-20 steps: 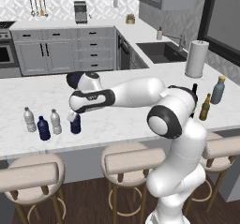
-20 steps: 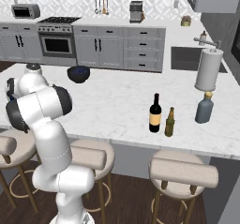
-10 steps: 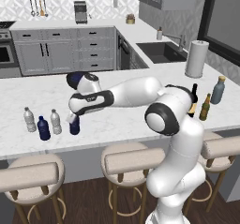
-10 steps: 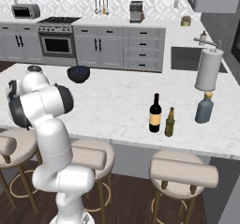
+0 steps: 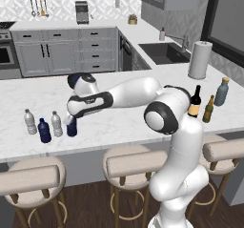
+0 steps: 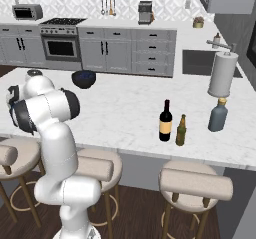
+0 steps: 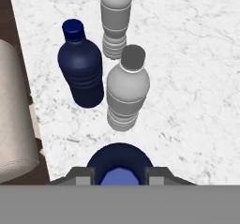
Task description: Move the plastic bottles in the middle to the plastics group, and the glass bottles in the middle to the glass group.
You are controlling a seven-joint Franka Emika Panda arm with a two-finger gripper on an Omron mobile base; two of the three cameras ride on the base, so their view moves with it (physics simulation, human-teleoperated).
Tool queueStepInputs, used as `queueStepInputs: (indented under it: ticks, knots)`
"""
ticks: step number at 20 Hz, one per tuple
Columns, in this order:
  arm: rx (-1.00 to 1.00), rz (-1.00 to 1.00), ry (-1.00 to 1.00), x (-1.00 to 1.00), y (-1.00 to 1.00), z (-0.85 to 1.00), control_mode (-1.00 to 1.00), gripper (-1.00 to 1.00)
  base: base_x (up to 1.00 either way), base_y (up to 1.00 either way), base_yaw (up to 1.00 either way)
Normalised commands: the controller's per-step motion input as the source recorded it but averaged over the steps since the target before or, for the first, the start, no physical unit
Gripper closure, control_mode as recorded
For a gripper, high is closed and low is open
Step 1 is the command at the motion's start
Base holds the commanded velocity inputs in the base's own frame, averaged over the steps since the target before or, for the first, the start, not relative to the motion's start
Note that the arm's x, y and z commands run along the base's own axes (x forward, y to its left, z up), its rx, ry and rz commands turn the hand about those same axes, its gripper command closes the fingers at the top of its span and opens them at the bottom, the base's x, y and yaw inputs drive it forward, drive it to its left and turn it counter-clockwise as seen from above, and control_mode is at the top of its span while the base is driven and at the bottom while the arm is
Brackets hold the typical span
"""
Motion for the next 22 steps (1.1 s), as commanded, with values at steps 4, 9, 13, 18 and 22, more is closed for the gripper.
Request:
queueStepInputs:
  ticks: [4,9,13,18,22]
  knots:
    - [0.00,0.00,0.00,0.05,0.16,0.00,-1.00,1.00,0.00,0.00,0.00]
    - [0.00,0.00,0.00,0.00,0.00,-0.04,-1.00,1.00,0.00,0.00,0.00]
    - [0.00,0.00,0.00,0.00,0.00,-0.17,-1.00,1.00,0.00,0.00,0.00]
    - [0.00,0.00,0.00,0.00,0.00,-0.29,-1.00,1.00,0.00,0.00,0.00]
    - [0.00,0.00,0.00,0.00,0.00,-0.13,-1.00,1.00,0.00,0.00,0.00]
